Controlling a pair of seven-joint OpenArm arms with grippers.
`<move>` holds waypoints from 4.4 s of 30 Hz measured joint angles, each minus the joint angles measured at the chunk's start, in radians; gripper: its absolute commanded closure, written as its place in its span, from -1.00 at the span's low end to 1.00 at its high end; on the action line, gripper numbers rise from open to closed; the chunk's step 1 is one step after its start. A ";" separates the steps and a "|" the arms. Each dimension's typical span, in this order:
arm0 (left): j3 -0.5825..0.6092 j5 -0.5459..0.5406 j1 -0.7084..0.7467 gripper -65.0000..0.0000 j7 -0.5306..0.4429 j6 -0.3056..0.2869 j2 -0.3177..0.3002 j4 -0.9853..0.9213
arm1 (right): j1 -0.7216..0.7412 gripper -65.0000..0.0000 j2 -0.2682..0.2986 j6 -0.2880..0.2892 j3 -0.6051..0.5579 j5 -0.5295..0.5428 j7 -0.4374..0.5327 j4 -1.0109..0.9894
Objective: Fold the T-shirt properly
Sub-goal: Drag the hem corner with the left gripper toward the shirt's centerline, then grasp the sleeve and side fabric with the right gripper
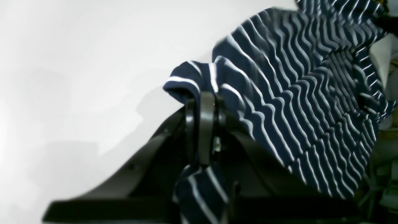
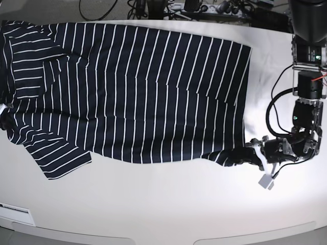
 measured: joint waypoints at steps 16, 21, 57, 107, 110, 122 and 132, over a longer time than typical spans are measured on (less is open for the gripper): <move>0.001 -0.253 0.006 1.00 0.234 -0.004 -0.099 0.048 | -0.008 1.00 0.032 0.003 0.000 0.087 -0.097 0.005; 0.002 -0.254 0.037 1.00 0.239 -0.005 -0.112 0.111 | -0.050 1.00 0.057 0.004 0.000 0.122 -0.133 0.010; 0.006 -0.177 0.378 0.01 0.187 -0.007 -0.274 0.354 | -0.137 -0.15 0.058 0.004 -0.001 -0.020 -0.113 0.010; 0.005 0.163 0.402 0.01 -0.083 0.129 -0.266 0.356 | 0.021 -0.15 -0.285 -0.114 0.006 -0.394 0.385 -0.180; 0.005 0.156 0.402 0.01 -0.083 0.132 -0.266 0.356 | 0.024 -0.15 -0.285 -0.071 0.006 -0.383 0.381 -0.182; 0.005 0.155 0.402 0.01 -0.085 0.132 -0.266 0.356 | 0.033 0.95 -0.285 -0.001 0.006 -0.295 0.331 -0.182; 0.005 0.156 0.402 0.01 -0.098 0.132 -0.266 0.356 | 0.056 1.00 -0.259 -0.002 0.002 0.070 -0.053 -0.031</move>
